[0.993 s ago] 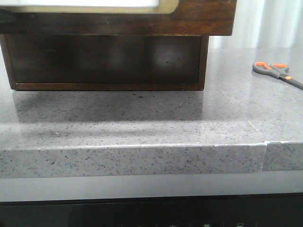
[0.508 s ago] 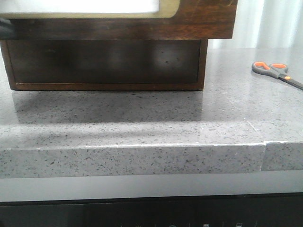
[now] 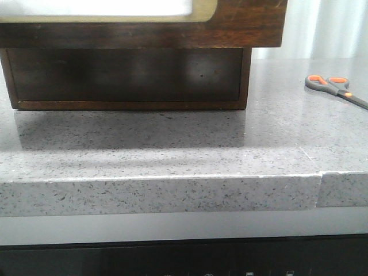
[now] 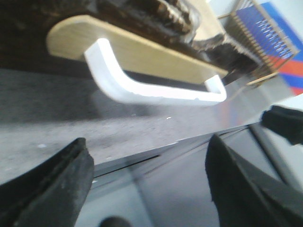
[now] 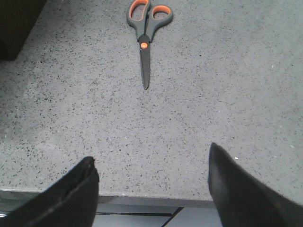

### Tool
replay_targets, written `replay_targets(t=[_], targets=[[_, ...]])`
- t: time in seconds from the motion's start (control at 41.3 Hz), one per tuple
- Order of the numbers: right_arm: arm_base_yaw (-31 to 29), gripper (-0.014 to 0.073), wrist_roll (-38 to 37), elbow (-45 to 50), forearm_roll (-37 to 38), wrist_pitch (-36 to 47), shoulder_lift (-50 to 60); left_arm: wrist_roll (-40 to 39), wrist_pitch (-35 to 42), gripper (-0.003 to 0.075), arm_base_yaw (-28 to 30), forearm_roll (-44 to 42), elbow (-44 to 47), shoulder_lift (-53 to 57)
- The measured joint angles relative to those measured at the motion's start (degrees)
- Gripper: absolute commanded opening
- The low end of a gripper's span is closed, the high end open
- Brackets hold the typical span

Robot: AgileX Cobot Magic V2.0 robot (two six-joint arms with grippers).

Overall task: Put scissors in drawer with both arms
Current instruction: 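Pull the drawer open toward the robot with the left gripper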

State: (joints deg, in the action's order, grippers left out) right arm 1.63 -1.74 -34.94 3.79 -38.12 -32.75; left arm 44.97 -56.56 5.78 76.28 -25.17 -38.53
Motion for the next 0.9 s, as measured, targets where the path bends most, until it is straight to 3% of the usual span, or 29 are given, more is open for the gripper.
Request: replay_targets(t=[0.242,0.387,0.581,0.775,0.896], targets=[[0.00,0.0516,0.00,0.00,0.09,0.00,0.00,-12.69,-0.12,0.0494,2.15,-25.89,-10.34,6.85],[0.00,0.0516,0.00,0.00,0.09,0.00,0.00,-18.51,-0.46,0.0494,-1.06,-38.64,-16.84,6.97],[0.00,0.0516,0.00,0.00,0.09,0.00,0.00,-26.04,-0.57,0.0494,-15.97,-55.12,-21.14,6.97],[0.00,0.0516,0.00,0.00,0.09,0.00,0.00,-40.59,-0.44,0.0494,-30.69,-77.18,-23.34,6.97],[0.00,0.0516,0.00,0.00,0.09,0.00,0.00,-44.97,2.20,0.0494,-36.41,-81.87,-23.79,6.97]])
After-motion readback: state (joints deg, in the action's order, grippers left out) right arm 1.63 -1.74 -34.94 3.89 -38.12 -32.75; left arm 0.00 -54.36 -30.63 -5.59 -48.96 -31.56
